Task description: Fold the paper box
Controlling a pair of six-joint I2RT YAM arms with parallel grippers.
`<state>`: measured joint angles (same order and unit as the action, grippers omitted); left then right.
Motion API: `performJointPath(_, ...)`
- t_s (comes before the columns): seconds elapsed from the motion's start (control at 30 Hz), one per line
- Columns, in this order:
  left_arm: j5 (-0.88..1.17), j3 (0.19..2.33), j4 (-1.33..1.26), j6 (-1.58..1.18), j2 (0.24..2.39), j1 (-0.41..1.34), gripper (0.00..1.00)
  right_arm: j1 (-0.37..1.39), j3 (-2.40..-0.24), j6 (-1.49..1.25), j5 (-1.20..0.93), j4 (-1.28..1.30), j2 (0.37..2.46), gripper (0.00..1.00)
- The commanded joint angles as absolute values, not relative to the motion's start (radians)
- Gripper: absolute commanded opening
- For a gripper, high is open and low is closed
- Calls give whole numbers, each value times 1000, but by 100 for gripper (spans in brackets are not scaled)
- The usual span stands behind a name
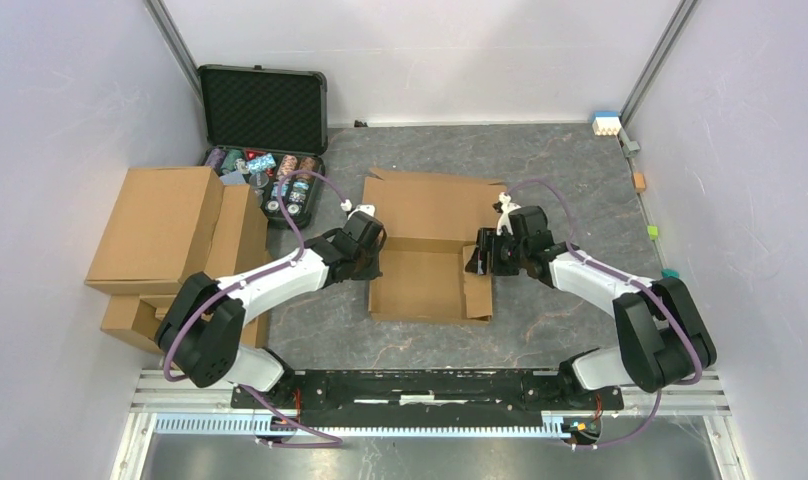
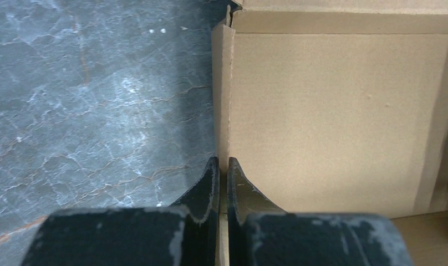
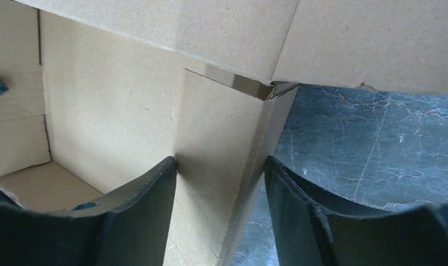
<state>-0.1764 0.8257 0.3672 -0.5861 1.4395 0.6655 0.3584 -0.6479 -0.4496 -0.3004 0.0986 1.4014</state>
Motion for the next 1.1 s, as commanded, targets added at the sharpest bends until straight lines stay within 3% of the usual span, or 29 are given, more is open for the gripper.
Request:
performJointPath(0.0, -185, 821, 337, -584, 1395, 675, 2, 406, -696, -464, -176, 109, 1409, 60)
performJointPath(0.43, -219, 793, 322, -639, 1372, 701, 2, 542, -831, -430, 265, 276, 1478, 5)
performJointPath(0.5, -230, 774, 309, -660, 1352, 708, 2, 553, -847, -425, 301, 294, 1496, 7)
performJointPath(0.53, -236, 765, 301, -670, 1342, 711, 2, 558, -852, -415, 304, 297, 1503, 15)
performJointPath(0.6, -250, 751, 296, -687, 1326, 715, 2, 565, -852, -395, 301, 299, 1512, 41)
performJointPath(0.63, -259, 747, 296, -690, 1319, 716, 2, 570, -849, -386, 301, 298, 1513, 43)
performJointPath(0.67, -271, 743, 298, -695, 1312, 716, 2, 572, -848, -386, 307, 303, 1514, 42)
performJointPath(0.83, -295, 712, 280, -733, 1279, 718, 2, 573, -859, -376, 331, 315, 1538, 16)
performJointPath(0.9, -293, 703, 275, -759, 1275, 718, 2, 584, -872, -376, 349, 330, 1560, 0)
performJointPath(1.07, -275, 678, 254, -807, 1261, 726, 5, 632, -913, -381, 494, 388, 1596, 0)
